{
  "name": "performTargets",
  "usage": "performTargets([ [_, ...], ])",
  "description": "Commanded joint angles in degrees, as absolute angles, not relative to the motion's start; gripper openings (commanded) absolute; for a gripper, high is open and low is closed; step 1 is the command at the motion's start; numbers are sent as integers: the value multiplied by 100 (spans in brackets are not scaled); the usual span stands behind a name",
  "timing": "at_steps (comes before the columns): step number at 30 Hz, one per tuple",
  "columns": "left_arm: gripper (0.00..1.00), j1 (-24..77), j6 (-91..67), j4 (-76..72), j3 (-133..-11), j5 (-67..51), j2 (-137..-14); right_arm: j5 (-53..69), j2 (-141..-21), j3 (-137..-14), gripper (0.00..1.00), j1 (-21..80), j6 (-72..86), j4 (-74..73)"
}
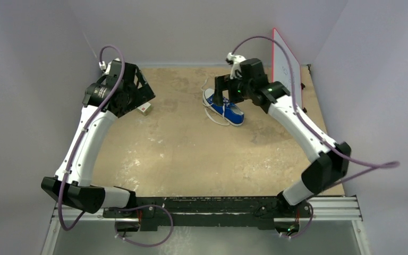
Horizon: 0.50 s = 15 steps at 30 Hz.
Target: Tie the shoes
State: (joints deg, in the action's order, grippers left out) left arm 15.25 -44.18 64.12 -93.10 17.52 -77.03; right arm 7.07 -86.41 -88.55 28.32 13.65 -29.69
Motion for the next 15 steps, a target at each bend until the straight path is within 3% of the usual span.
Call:
performTargets([
  [1,99,1459,-4689,6920,-9360,1529,-7421,839,-9256,-9305,99,3276,752,-2760],
  [6,99,1449,-4797,7196,-9294,1140,-7006,140,-10201,-9851,91,3513,575,-3027],
  [15,99,1441,-4360,7647,-9609,1280,-6775,-2766,-11199,-10604,68,3401,273,-4549],
])
